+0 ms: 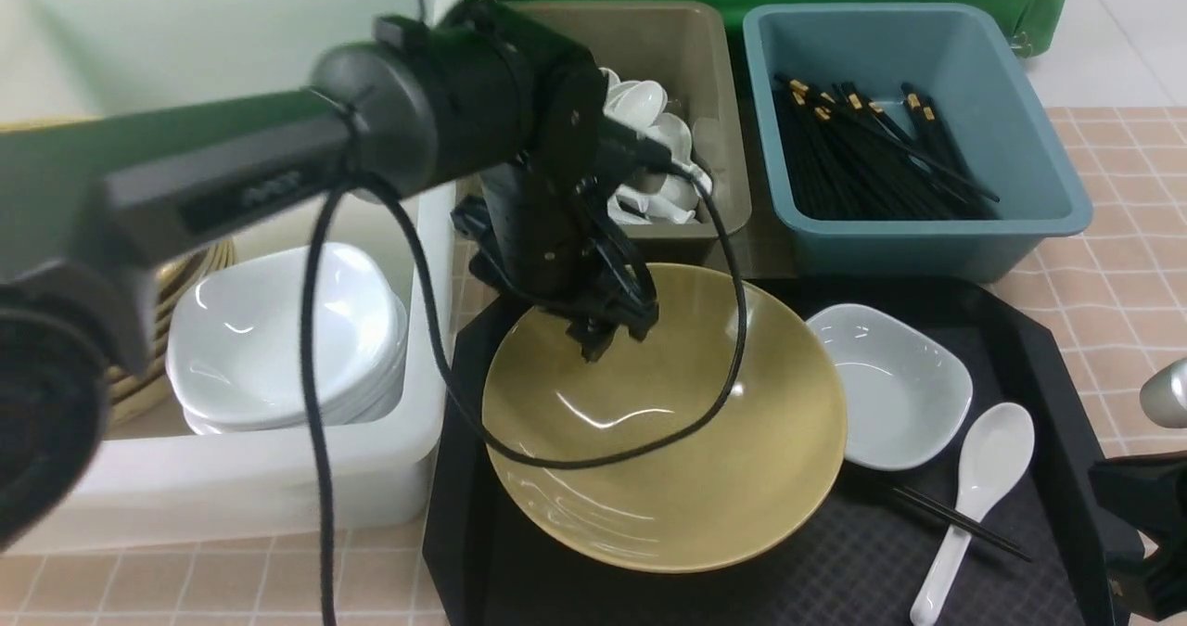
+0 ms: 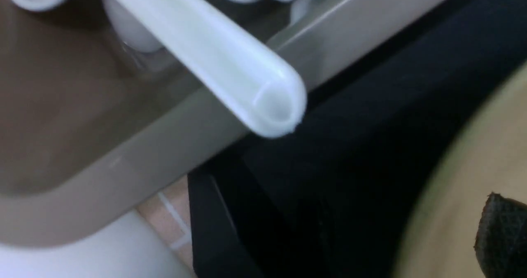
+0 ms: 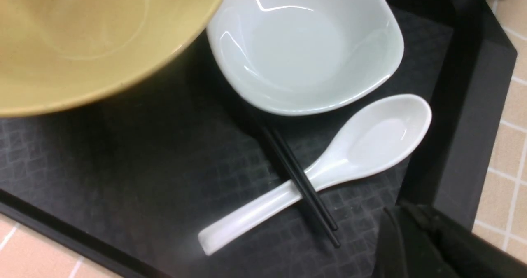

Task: On brown table put chopsticks spoon bowls plates into blue grey white boxes.
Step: 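Grasp the large bowl on the tray by its rim, then place the tan bowl onto the bowl stack in the left bin with the left gripper, then reach for and grasp the small white dish on the black tray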

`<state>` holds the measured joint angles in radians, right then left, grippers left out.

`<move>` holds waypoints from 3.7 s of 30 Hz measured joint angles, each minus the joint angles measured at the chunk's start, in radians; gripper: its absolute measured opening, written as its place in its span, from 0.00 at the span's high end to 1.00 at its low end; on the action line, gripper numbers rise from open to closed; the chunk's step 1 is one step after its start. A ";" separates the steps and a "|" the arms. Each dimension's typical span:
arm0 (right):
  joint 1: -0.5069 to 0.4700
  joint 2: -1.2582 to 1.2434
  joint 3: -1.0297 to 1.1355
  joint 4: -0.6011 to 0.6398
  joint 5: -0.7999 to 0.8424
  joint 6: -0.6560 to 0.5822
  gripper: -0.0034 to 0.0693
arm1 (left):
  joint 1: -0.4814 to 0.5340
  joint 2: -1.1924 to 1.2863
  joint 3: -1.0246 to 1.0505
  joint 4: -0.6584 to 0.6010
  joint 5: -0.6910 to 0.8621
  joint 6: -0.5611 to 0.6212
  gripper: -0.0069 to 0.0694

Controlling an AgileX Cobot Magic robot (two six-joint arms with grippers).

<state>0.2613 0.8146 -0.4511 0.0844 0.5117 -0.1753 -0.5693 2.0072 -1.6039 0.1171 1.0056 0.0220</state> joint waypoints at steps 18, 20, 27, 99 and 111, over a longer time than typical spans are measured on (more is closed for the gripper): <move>0.000 0.000 0.000 0.000 -0.005 0.011 0.88 | 0.007 -0.365 0.002 -0.065 0.003 0.106 0.90; 0.000 0.000 -0.001 0.000 -0.005 0.011 0.88 | 0.030 -0.454 0.003 -0.059 -0.018 0.077 0.90; 0.000 0.000 -0.002 0.000 -0.005 0.021 0.87 | 0.351 -0.664 0.003 0.104 0.023 -0.099 0.90; 0.002 0.845 -0.603 -0.019 0.028 0.016 0.89 | 0.611 -1.866 1.245 -0.400 -0.340 0.362 0.90; -0.080 0.934 -0.603 -0.022 0.014 0.039 0.29 | 0.611 -1.871 1.252 -0.400 -0.369 0.360 0.90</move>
<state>0.1810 1.7488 -1.0542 0.0620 0.5253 -0.1363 0.0413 0.1367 -0.3520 -0.2833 0.6365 0.3817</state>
